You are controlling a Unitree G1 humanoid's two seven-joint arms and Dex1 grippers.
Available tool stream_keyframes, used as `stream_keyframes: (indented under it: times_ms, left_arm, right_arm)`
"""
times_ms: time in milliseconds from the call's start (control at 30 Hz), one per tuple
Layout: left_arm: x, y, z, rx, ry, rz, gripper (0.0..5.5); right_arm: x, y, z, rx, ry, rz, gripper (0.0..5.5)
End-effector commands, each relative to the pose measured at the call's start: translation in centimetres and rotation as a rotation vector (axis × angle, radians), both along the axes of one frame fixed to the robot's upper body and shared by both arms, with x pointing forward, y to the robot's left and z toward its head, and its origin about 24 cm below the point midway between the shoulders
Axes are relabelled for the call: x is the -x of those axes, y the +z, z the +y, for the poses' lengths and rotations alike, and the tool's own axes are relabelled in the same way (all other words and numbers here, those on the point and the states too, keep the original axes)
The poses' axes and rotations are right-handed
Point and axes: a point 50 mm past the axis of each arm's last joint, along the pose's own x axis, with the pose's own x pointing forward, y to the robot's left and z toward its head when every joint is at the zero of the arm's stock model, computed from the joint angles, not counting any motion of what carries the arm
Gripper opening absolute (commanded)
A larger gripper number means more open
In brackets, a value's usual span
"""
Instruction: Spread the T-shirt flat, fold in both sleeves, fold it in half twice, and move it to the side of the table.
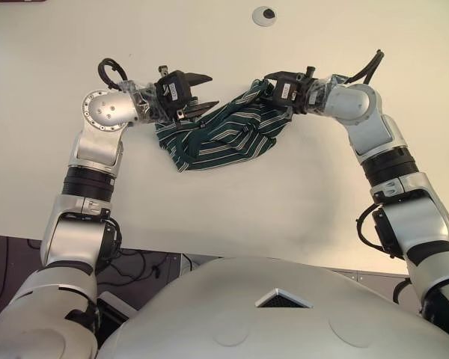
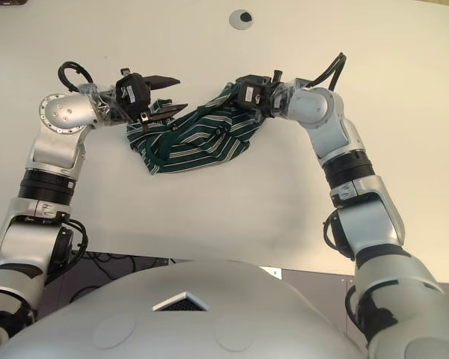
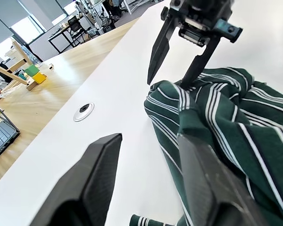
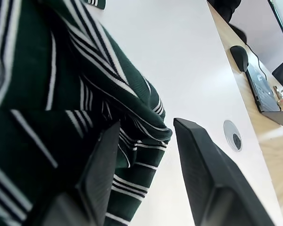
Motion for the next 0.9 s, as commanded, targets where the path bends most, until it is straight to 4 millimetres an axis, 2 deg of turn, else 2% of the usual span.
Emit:
stream_keyframes:
  times_ms: [33, 200, 367, 433, 500, 600, 667, 733, 833, 900]
  left_arm:
    - [0.0, 0.3, -0.1, 0.009, 0.006, -0.007, 2.13]
    - [-0.1, 0.4, -0.3, 0.022, 0.010, -0.005, 2.16]
    - [0.0, 0.3, -0.1, 0.018, 0.022, -0.003, 2.16]
    - [0.2, 0.4, 0.7, 0.030, 0.035, 0.017, 2.16]
    - [0.5, 0.7, 2.7, 0.022, 0.068, 0.044, 2.16]
    - [1.4, 1.8, 5.2, 0.037, 0.083, 0.093, 2.16]
    - [2.2, 2.7, 5.7, 0.069, 0.050, 0.127, 2.16]
    - [2.9, 3.4, 5.4, 0.079, 0.011, 0.155, 2.16]
    - [3.5, 3.8, 3.3, 0.086, -0.048, 0.190, 2.16]
    - [4.0, 3.3, 2.1, 0.074, -0.050, 0.210, 2.16]
  right_arm:
    - [-0.1, 0.0, 0.4, 0.069, 0.051, -0.045, 2.07]
    - [-0.3, -0.5, 0.4, 0.113, 0.062, -0.067, 1.31]
    - [-0.5, -0.4, 0.5, 0.110, 0.060, -0.083, 0.31]
    - [-0.8, -0.1, 0.5, 0.098, 0.039, -0.106, 0.02]
    - [-1.5, 0.6, 0.4, 0.051, -0.018, -0.134, 0.02]
    - [-2.6, 2.7, -0.2, -0.197, -0.202, -0.105, 0.02]
    - [-3.1, 3.8, -1.1, -0.357, -0.323, -0.042, 0.02]
    - [-3.8, 4.2, -2.7, -0.434, -0.472, 0.019, 0.02]
    - [-4.3, 4.0, -6.0, -0.423, -0.723, 0.043, 0.02]
    - [-4.3, 3.9, -6.9, -0.402, -0.813, 0.049, 0.02]
